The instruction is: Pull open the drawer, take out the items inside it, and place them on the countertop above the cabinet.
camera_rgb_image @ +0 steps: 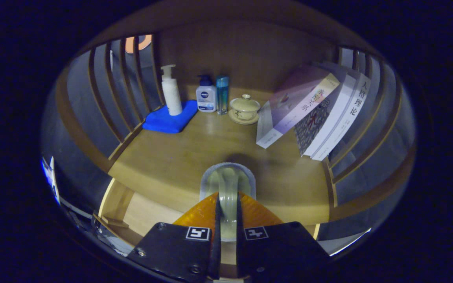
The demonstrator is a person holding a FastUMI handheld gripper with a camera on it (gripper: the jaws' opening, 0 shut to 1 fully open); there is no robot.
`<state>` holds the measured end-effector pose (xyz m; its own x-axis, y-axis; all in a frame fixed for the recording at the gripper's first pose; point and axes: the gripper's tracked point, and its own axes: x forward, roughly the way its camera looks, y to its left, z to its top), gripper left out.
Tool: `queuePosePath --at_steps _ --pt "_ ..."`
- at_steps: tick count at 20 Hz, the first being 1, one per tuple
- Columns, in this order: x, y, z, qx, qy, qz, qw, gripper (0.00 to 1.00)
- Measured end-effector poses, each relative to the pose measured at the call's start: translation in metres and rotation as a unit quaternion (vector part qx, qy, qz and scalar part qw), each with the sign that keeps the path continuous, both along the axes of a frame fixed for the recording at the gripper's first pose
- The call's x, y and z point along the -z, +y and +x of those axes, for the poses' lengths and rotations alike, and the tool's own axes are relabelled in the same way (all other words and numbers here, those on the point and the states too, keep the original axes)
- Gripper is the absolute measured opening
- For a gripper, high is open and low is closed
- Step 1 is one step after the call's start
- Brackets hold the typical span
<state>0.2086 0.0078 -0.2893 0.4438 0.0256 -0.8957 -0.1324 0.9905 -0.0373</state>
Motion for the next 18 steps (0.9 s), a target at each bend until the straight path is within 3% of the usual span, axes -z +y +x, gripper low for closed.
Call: queuePosePath --at_steps 7,18 --pt "0.012 -0.002 0.040 0.018 0.007 -0.010 1.000 0.18" --pt "0.040 -0.001 0.064 0.034 0.018 -0.029 0.999 0.19"
